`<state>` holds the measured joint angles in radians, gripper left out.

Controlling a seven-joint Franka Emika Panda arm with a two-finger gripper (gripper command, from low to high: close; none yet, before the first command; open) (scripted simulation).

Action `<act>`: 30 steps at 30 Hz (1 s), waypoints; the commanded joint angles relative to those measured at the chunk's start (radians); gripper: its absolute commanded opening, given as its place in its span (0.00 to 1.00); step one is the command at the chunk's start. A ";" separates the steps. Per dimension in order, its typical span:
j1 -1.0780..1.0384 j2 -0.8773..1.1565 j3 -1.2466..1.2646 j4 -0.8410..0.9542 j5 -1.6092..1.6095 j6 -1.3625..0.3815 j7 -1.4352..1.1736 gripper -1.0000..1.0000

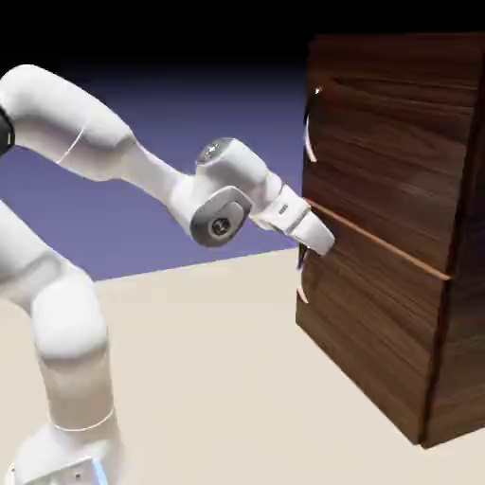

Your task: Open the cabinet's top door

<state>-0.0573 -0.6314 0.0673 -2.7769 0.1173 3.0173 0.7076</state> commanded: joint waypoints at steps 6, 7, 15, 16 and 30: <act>-0.154 -0.137 0.150 0.074 0.261 -0.044 -0.074 0.50; -0.180 -0.159 0.175 0.086 0.305 -0.051 -0.087 0.50; -0.385 -0.342 0.374 0.184 0.653 -0.109 -0.186 0.50; -0.411 -0.364 0.399 0.196 0.696 -0.117 -0.198 0.50; -0.771 -0.683 0.748 0.368 1.305 -0.219 -0.372 0.50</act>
<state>-0.8283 -1.3145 0.8157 -2.4093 1.4223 2.7987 0.3355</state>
